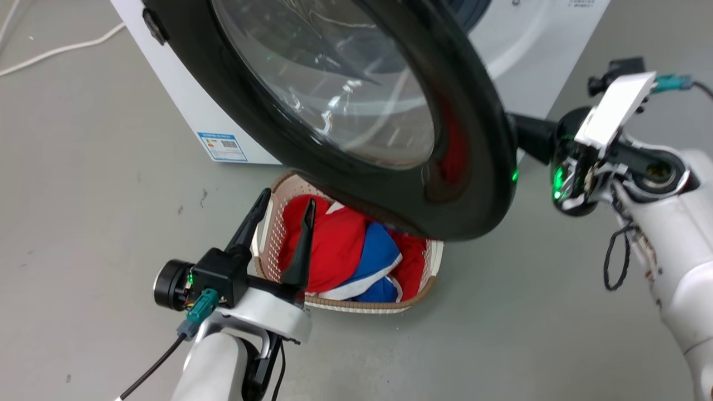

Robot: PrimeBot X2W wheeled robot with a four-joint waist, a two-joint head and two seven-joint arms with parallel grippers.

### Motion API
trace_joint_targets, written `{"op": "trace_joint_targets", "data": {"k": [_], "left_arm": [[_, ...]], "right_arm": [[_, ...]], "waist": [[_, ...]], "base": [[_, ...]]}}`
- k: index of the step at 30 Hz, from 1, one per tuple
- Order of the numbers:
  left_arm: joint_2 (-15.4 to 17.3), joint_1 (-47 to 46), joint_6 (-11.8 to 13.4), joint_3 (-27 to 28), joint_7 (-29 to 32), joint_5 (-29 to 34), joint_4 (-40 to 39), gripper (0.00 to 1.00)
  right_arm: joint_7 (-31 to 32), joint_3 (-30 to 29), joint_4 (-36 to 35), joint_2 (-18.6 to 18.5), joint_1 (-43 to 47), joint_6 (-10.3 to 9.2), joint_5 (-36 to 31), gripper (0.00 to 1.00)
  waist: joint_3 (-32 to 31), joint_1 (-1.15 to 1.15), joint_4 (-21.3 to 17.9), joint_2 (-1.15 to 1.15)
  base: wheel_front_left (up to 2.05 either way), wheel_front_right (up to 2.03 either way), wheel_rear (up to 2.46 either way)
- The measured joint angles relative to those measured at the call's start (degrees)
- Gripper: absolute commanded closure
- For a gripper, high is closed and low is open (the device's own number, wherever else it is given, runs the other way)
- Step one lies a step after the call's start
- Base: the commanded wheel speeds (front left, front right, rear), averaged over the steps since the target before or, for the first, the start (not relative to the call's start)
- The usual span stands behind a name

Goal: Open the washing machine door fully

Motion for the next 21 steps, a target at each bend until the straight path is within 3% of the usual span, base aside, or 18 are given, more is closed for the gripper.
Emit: {"op": "trace_joint_targets", "data": {"k": [21], "left_arm": [[-0.16, 5.33, 0.68, -1.40, 0.00, -1.19, 1.85, 0.00]], "right_arm": [[-1.92, 8.67, -14.82, 4.36, 15.61, 0.00, 5.25, 1.00]], "waist": [[-7.28, 0.00, 1.52, 0.00]], "base": [[0.00, 0.00, 0.00]]}}
